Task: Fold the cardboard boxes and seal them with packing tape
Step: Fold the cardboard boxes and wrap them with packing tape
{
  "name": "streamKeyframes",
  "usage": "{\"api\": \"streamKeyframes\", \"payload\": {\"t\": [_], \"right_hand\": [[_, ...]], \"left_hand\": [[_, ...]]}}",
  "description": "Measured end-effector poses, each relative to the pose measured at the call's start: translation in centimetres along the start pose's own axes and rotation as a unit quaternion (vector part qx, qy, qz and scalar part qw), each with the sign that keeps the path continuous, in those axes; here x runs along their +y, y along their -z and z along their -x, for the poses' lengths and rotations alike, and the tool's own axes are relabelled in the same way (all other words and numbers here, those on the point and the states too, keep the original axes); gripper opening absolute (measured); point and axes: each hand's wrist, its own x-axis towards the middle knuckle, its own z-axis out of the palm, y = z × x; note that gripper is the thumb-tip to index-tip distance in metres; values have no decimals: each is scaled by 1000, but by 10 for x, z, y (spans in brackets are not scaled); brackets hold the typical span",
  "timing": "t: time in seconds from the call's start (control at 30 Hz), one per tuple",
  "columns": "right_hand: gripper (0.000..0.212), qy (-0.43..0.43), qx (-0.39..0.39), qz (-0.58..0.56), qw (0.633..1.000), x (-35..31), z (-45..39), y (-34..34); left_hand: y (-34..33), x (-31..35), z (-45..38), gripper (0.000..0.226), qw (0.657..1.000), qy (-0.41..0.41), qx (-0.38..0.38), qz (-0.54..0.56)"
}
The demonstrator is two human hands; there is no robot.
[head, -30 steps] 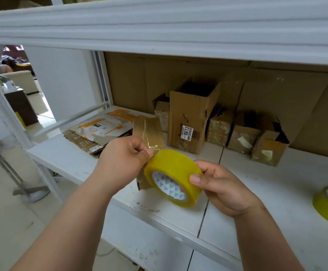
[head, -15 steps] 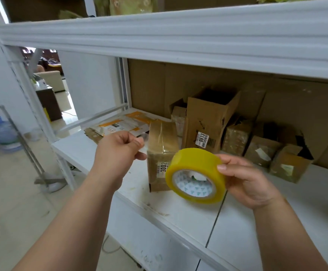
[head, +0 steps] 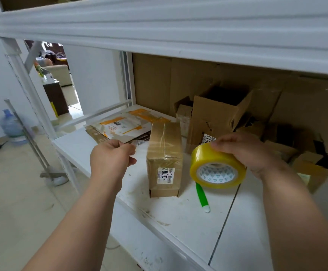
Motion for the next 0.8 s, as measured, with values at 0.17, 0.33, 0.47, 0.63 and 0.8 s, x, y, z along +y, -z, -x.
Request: {"api": "streamKeyframes", "payload": {"t": [0.17, 0.33, 0.47, 0.63, 0.8], "right_hand": [[15, -24, -7, 36, 999, 3, -17, -3], [16, -43, -23, 34, 998, 10, -24, -13], [20, -39, -56, 60, 996, 12, -26, -27], [25, -25, -47, 71, 996, 9, -24, -38], [26, -32, -41, 81, 995, 7, -20, -42]], "left_hand": [[-4, -9, -6, 12, 1000, 15, 14, -3], [-6, -23, -10, 6, 997, 73, -8, -14], [-9, -30, -10, 14, 987, 123, -94, -36], [-18, -30, -6, 23, 985, 106, -113, -72], [-20, -30, -7, 28, 988, 37, -91, -121]]}}
